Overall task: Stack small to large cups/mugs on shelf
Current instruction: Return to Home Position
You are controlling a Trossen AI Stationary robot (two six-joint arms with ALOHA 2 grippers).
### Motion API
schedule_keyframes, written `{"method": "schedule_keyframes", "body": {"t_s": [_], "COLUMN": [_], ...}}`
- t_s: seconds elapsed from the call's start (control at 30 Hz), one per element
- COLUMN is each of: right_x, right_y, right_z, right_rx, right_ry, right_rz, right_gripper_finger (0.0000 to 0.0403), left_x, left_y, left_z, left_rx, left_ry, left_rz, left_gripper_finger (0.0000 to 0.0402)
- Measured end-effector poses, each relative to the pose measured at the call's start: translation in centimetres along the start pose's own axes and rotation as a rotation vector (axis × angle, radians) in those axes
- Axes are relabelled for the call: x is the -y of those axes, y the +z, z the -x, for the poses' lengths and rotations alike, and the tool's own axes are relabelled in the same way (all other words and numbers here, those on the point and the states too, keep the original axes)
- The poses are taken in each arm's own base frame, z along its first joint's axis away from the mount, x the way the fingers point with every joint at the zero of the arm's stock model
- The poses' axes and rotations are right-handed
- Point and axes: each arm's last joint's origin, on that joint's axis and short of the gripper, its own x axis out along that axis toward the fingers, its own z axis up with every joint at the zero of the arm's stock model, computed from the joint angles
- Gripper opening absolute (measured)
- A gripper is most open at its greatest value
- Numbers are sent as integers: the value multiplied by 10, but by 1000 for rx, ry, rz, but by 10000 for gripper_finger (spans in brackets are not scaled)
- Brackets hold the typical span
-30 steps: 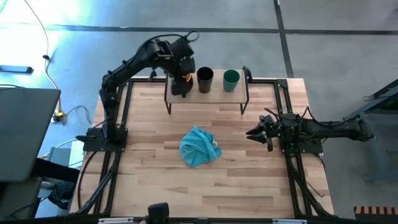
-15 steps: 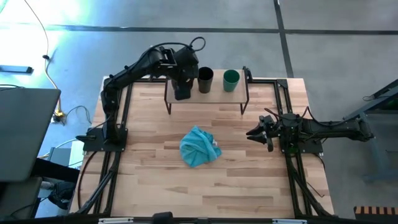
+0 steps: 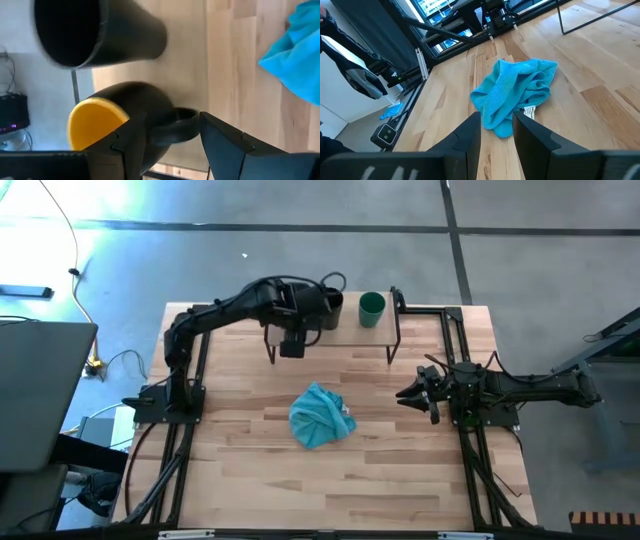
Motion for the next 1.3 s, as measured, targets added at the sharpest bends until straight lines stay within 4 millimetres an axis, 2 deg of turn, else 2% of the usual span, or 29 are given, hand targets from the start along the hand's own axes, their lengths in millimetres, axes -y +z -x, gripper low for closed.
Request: {"method": "schedule_keyframes", "body": {"t_s": [0.33, 0.77, 0.87, 1.1, 1.3], "right_x": [0, 0, 0, 0, 0], "right_y": [0, -1, 0, -1, -1], "right_z": [0, 0, 0, 0, 0], "right_rx": [-4, -5, -5, -11, -13], "right_ry": [-2, -3, -2, 8, 7], "right_rz": [-1, -1, -6, -6, -7], "right_gripper_finger": [103, 103, 103, 103, 103], "left_x": [9, 12, 25, 76, 104], "left_y": [7, 9, 16, 35, 48], "left_z": [-4, -3, 2, 26, 41], "left_rx": [53, 96, 128, 223, 331], "left_ry": [-55, -153, -211, -254, -271], "left_rz": [-18, 45, 84, -9, 5], "left_gripper_finger": [170, 170, 170, 170, 170]}}
